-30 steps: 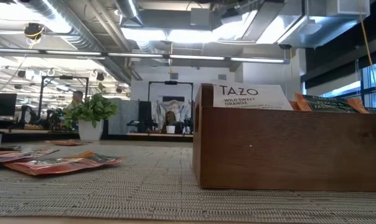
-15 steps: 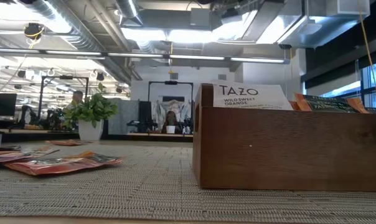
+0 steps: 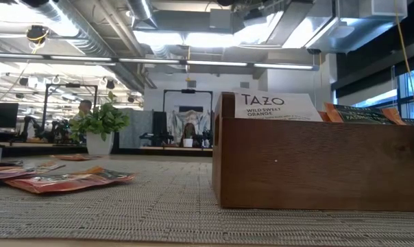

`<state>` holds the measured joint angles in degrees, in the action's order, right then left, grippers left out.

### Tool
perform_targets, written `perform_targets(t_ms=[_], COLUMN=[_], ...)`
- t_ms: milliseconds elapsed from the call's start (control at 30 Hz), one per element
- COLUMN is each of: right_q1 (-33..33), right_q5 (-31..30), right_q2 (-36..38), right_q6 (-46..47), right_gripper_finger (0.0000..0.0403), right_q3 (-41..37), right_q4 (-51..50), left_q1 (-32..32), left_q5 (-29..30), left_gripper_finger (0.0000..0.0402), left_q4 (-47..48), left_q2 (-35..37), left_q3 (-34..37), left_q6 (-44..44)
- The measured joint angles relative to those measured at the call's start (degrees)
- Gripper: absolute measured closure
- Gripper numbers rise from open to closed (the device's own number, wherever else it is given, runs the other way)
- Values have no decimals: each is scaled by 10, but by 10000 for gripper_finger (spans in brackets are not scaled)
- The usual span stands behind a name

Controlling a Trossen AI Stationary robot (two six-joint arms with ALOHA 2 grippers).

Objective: Pick & Place Tea
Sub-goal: Put the right black tea bag into the right compartment of the wooden organizer

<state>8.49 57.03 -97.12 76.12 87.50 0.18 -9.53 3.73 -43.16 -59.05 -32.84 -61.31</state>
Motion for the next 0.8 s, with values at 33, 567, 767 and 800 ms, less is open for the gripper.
perform_targets(t_ms=[33,567,767,800], right_q1=[0,0,1,2], right_q5=[0,-21,-30,-30], right_q2=[0,0,0,0], right_q6=[2,-6,-75,-77], right_gripper_finger=[399,394,366,357], right_q3=[0,0,0,0], right_q4=[0,-19,-17,-17], left_q1=[-2,-13,-13,-13], left_q5=[-8,-21,-21,-21], left_gripper_finger=[303,387,398,398], left_q4=[1,-4,-4,-4], left_q2=[0,0,0,0], left_q3=[0,0,0,0], left_q6=[-6,-19,-19,-18])
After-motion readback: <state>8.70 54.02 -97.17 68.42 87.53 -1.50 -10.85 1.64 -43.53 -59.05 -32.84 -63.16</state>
